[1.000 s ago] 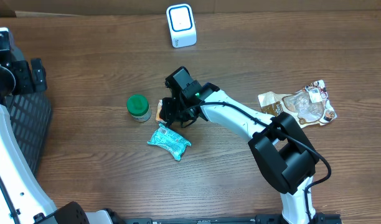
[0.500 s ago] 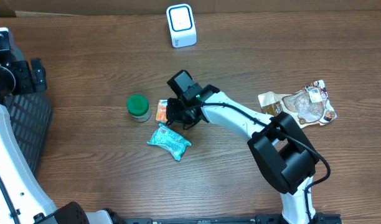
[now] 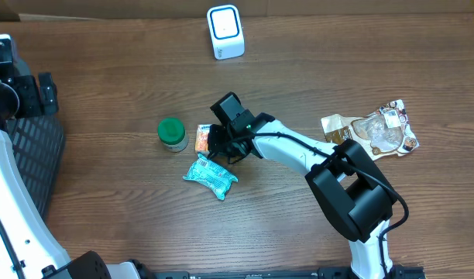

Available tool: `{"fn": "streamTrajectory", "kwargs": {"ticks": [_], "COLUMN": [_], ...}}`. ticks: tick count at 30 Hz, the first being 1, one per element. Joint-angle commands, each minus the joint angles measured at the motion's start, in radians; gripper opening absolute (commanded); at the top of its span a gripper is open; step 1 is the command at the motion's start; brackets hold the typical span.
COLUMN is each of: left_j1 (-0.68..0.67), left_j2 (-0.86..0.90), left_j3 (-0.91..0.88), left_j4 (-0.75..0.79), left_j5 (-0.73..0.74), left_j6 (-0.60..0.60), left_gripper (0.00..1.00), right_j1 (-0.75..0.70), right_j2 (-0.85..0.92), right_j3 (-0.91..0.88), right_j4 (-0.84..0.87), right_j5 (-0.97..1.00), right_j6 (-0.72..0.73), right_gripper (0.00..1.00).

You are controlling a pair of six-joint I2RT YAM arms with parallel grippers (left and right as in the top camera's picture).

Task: Scan the item barcode
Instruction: 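Grasp the orange Kleenex tissue pack with the right gripper, then lift the orange pack and carry it right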

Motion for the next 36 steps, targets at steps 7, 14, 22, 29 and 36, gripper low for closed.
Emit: {"fn": "streamTrajectory", "kwargs": {"ticks": [7, 14, 22, 29, 36], "left_j1": [0.004, 0.004, 0.004, 0.004, 0.004], "left_j2": [0.005, 0.005, 0.005, 0.005, 0.005], "left_j3": [0.004, 0.004, 0.004, 0.004, 0.004], "left_j4": [0.003, 0.003, 0.003, 0.003, 0.003], "left_j5": [0.000, 0.000, 0.000, 0.000, 0.000], "left_j6": [0.022, 0.022, 0.022, 0.022, 0.022], "left_gripper": [1.00, 1.00, 1.00, 1.00, 1.00], "right_j1": [-0.047, -0.196, -0.270, -0.280, -0.332], "right_j2": [-0.006, -0.056, -0.059, -0.048, -0.047], "right_j3": [0.010, 0.122, 0.131, 0.127, 0.127], "right_j4": [-0.107, -0.330, -0.476, -0.476, -0.487], "right_j5": [-0.102, -0.253, -0.181, -0.156, -0.191], "right_j6": [-0.228, -0.683, -0.872, -0.824, -0.734], "right_gripper": [0.04, 0.04, 0.04, 0.26, 0.46]}}
